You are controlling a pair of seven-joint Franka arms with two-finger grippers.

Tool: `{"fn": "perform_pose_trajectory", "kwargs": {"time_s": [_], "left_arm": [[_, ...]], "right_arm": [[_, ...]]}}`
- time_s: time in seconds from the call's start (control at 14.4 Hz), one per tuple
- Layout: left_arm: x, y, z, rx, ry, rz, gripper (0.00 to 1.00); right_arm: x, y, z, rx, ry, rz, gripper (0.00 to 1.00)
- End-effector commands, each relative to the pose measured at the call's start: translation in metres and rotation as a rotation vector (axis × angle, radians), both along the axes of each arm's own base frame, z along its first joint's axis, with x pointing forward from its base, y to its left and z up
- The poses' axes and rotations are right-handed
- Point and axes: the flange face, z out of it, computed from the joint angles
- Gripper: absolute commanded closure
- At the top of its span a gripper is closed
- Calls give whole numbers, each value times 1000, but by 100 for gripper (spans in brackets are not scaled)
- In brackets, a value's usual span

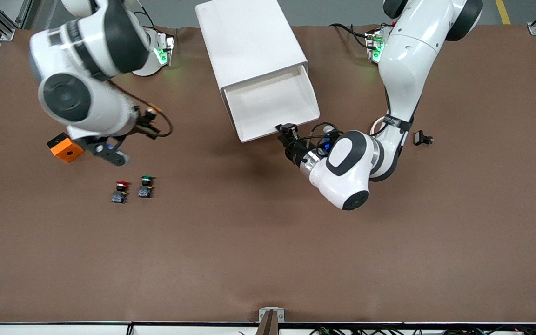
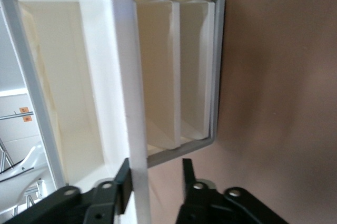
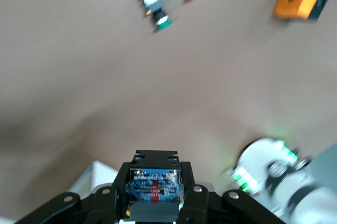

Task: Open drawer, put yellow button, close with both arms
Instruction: 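Carry the yellow button over the open drawer with the right gripper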

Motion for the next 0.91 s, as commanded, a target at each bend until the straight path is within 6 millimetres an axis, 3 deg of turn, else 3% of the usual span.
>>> {"fn": "perform_pose_trajectory", "kwargs": {"time_s": [0.0,0.21,0.42,0.63,0.84], "left_arm": [[9,9,4,-11,-25,19,0],[35,33,19,-22,-105,42,0],[59,65,27,-70,-240,32,0],[76,99,33,-156,-397,-66,0],[85,115,43,-296,-606,-270,0]], "right_arm": [[-30,65,10,-22,-8,-148,71],[-53,134,13,-4,-91,-331,72],[-73,186,-5,-12,-142,-433,72],[-78,215,-30,-23,-173,-514,71],[-75,230,-48,-12,-196,-590,70]]}}
